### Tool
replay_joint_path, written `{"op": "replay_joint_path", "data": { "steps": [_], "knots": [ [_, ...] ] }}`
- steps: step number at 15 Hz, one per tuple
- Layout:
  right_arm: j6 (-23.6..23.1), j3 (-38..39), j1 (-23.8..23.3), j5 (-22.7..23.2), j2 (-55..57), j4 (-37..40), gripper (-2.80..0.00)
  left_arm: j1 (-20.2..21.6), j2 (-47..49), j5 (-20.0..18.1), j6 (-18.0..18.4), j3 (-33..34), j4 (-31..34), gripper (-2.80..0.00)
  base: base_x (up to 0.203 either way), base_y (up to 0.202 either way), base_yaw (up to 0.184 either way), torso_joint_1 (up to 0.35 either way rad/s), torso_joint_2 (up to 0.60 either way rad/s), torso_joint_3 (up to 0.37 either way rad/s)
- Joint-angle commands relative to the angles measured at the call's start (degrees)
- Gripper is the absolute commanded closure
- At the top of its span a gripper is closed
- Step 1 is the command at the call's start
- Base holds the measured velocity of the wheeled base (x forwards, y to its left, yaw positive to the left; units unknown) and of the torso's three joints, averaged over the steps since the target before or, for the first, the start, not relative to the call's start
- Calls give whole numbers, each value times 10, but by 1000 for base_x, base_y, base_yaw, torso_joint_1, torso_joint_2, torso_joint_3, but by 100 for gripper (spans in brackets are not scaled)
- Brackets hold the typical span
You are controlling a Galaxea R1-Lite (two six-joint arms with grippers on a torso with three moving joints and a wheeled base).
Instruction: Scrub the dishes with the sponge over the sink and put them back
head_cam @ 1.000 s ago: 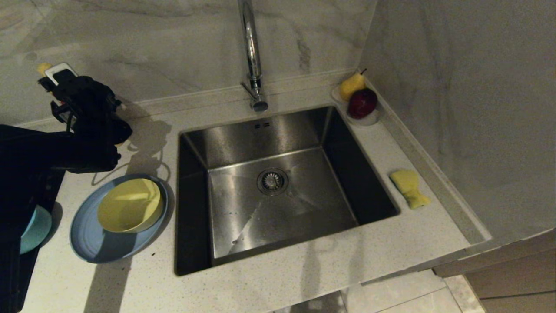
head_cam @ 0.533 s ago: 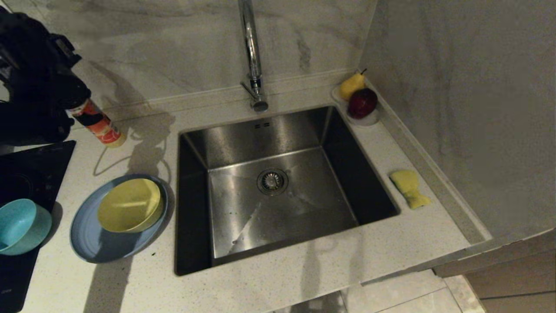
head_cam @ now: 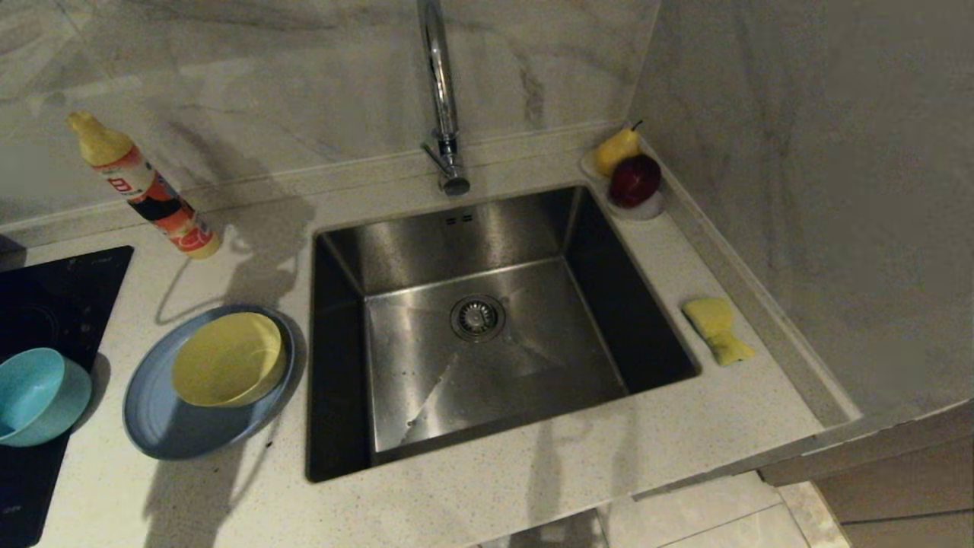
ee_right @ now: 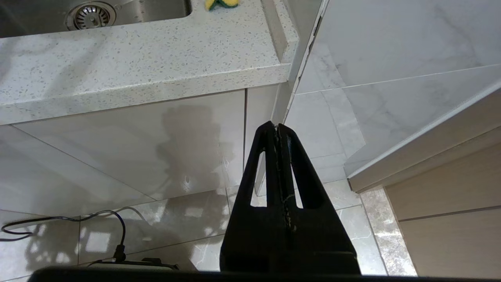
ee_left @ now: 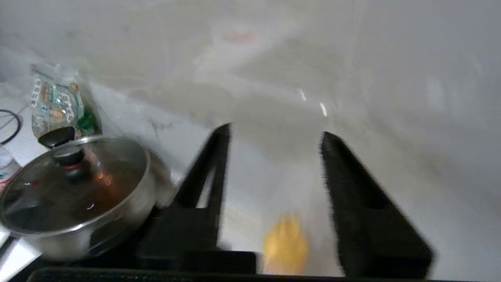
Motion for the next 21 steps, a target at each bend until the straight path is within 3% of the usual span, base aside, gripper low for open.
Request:
{"op": "replay_joint_path", "data": {
  "steps": [1,7,10,12,15,17,21],
  "knots": [
    [0,0,0,0,-1,0,0,-8,-131,-65,1,99,67,0,0,0,0,0,0,0],
    [0,0,0,0,-1,0,0,-42,-374,-254,6,335,224,0,0,0,0,0,0,0],
    [0,0,0,0,-1,0,0,-47,-467,-394,6,444,289,0,0,0,0,0,0,0],
    [0,0,0,0,-1,0,0,-49,-486,-469,-2,481,305,0,0,0,0,0,0,0],
    [0,0,0,0,-1,0,0,-50,-434,-571,-11,481,303,0,0,0,0,0,0,0],
    [0,0,0,0,-1,0,0,-51,-368,-623,-13,421,308,0,0,0,0,0,0,0],
    [0,0,0,0,-1,0,0,-62,-187,-653,-40,266,322,0,0,0,0,0,0,0]
  ]
}}
